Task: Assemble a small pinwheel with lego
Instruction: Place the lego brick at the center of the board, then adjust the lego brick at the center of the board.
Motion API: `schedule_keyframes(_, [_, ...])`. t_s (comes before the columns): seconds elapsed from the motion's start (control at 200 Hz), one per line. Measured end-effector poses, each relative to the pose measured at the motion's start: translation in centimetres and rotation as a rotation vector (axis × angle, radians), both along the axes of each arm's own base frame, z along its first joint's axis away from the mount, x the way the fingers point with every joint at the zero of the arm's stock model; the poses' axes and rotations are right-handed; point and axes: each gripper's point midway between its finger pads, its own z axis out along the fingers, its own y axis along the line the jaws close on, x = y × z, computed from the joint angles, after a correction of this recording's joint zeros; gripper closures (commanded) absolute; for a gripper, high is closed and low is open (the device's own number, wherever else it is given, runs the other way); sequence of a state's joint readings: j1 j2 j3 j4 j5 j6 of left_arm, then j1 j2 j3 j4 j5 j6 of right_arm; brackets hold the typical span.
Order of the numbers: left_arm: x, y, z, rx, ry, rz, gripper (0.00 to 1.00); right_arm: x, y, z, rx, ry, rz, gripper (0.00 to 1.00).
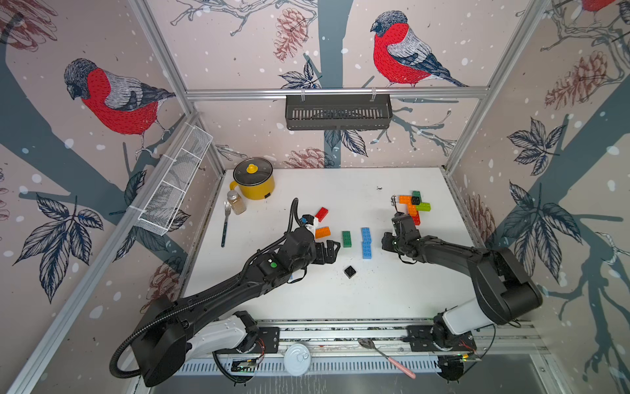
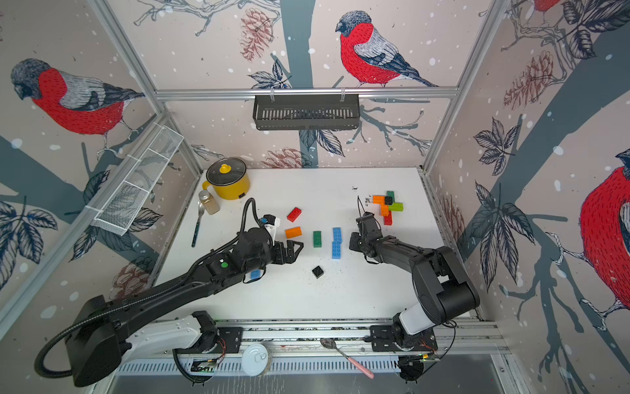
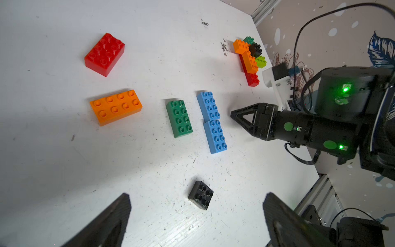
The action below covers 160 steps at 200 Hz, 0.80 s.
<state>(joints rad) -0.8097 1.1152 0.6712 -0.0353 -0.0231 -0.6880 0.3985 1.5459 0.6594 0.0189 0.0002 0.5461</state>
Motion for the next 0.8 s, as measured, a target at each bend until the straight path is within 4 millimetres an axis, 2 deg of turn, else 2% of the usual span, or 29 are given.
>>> schedule_keyframes(0.175, [0.6,0.2,-0.9,0.026,0.014,0.021,0.03,0.8,1.8,-0.2,0.013,-0.014,0.034,0.69])
schedule_keyframes(0.49, [1.0,0.5,-1.4,0.041,0.019,0.042,0.03,2.0,3.1,-0.2,0.033,-0.033,0.053,0.7])
schedule_keyframes(0.625, [1.0,0.6,-1.9,0.053,0.027,0.048,0.03,1.7,4.0,-0.2,0.042,-0.036,0.077,0.7])
schedule_keyframes(0.8, [1.0,0.8,-2.8,0.067,0.047,0.056,0.03,1.2,4.0,-0.2,0.039,-0.025,0.085,0.7])
